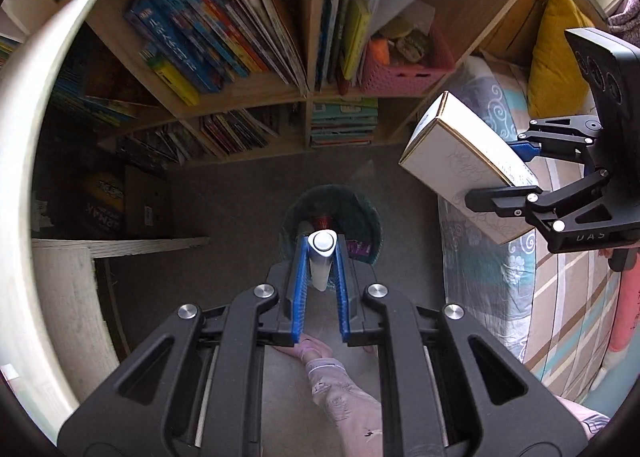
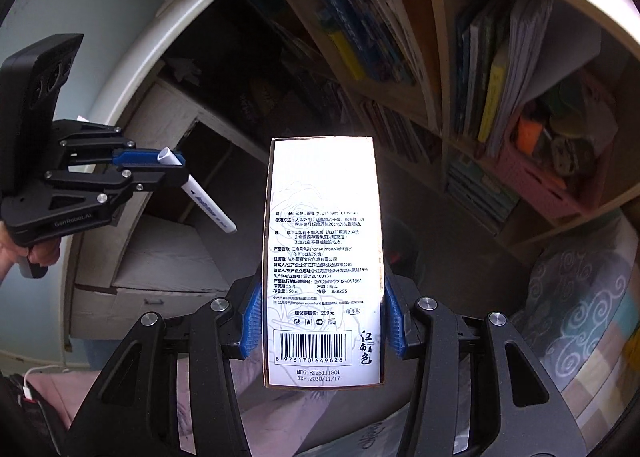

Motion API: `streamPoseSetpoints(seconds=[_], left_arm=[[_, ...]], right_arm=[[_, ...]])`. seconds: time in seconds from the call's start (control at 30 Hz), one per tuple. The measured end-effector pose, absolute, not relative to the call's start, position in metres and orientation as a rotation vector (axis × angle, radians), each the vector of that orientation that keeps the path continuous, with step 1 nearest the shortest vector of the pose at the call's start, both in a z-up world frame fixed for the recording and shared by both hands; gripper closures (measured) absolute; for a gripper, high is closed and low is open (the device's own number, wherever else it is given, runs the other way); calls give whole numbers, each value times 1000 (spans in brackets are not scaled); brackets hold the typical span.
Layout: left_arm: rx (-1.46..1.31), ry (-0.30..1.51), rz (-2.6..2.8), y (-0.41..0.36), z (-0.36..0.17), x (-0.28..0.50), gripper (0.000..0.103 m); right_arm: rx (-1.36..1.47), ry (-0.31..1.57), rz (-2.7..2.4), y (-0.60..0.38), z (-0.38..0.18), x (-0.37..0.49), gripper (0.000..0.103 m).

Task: Collect trash
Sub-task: 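Carry the marker and white-and-gold box over the wastebasket with both tools, then open both tools to drop the marker and box into the wastebasket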

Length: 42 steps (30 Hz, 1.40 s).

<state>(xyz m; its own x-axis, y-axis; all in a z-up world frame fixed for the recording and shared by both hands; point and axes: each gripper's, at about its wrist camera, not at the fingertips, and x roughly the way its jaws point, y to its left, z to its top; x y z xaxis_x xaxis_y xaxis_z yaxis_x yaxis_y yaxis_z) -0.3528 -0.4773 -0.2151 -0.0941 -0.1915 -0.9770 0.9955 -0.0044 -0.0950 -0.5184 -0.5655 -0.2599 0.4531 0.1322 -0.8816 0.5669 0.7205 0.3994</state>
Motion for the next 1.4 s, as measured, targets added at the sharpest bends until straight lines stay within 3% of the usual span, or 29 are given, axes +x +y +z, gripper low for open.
streamPoseSetpoints(seconds=[0.2, 0.97, 1.0, 1.07, 1.1, 1.13, 1.4], left_arm=[[1054, 1172, -1370, -483, -252, -364, 92], [1130, 1263, -1396, -493, -334, -387, 92], [1130, 1269, -1400, -494, -337, -387, 89], [1140, 1248, -1385, -495, -341, -388, 70], [1135, 1256, -1381, -496, -342, -387, 54], [1130, 1261, -1375, -496, -343, -385, 50], [1145, 1237, -1354, -488, -334, -381, 45]], right_arm=[[838, 1106, -306, -561, -299, -520, 54], [938, 1132, -287, -560, -365, -517, 52], [956, 1135, -287, -562, -368, -518, 50], [984, 1116, -303, -565, -370, -521, 30], [993, 1109, -317, -568, -370, -524, 29], [1007, 1102, -324, -570, -370, -526, 29], [1015, 1082, -347, -575, -357, -540, 29]])
